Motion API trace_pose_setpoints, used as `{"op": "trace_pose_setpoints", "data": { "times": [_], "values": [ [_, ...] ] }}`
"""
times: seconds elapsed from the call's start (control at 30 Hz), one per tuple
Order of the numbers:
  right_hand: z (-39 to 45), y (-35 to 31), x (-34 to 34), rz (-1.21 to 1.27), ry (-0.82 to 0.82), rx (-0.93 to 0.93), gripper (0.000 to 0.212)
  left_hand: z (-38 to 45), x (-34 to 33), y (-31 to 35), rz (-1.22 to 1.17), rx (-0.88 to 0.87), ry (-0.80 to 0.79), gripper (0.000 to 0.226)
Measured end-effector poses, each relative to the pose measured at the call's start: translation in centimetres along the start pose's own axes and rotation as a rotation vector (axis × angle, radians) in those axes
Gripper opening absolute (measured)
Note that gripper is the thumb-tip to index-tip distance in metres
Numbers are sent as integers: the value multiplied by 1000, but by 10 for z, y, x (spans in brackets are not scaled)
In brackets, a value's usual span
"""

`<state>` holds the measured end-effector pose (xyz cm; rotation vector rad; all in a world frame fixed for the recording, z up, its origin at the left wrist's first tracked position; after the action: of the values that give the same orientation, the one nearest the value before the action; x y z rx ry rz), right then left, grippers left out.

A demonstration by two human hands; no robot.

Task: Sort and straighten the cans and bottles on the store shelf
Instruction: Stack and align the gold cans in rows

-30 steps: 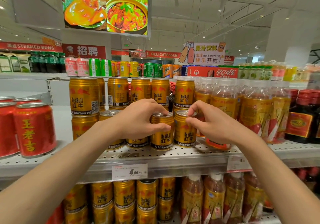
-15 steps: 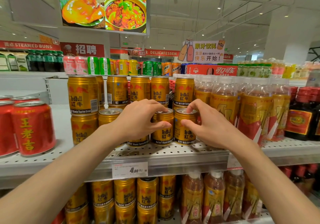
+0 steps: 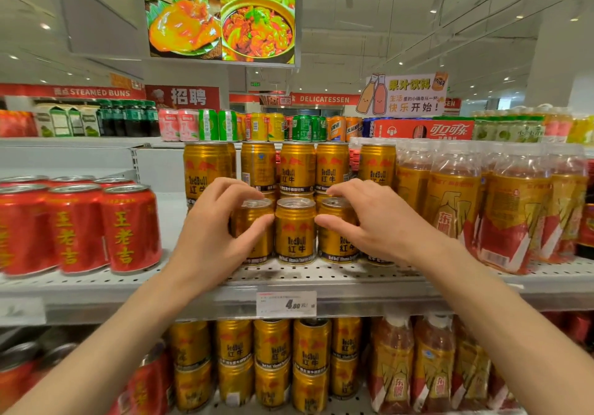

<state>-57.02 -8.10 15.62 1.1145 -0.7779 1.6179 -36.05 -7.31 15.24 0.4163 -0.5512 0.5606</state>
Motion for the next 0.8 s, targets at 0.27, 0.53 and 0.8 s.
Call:
{"op": "trace_pose_setpoints", "data": {
  "times": [0.27, 0.53, 0.8],
  "values": [
    [27, -31, -14, -139, -82, 64, 88, -47, 31, -48, 100, 279, 181, 77],
    [39, -38, -20, -101, -129, 82, 89, -36, -12, -93, -271, 485, -185, 133],
    [40, -36, -22, -92, -124, 79, 90, -30, -24, -100, -320, 492, -215, 142]
  ]
}}
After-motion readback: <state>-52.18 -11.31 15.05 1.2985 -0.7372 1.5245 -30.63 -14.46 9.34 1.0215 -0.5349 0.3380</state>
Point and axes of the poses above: each hand's wrist, its own z-axis towards the middle knuckle, its own x-axis out of the back of the hand, y = z × x, the point moved 9 cm from there along z, towards the middle knuckle, and after that the axes turned 11 degrees about -y, right-handed, at the moved point
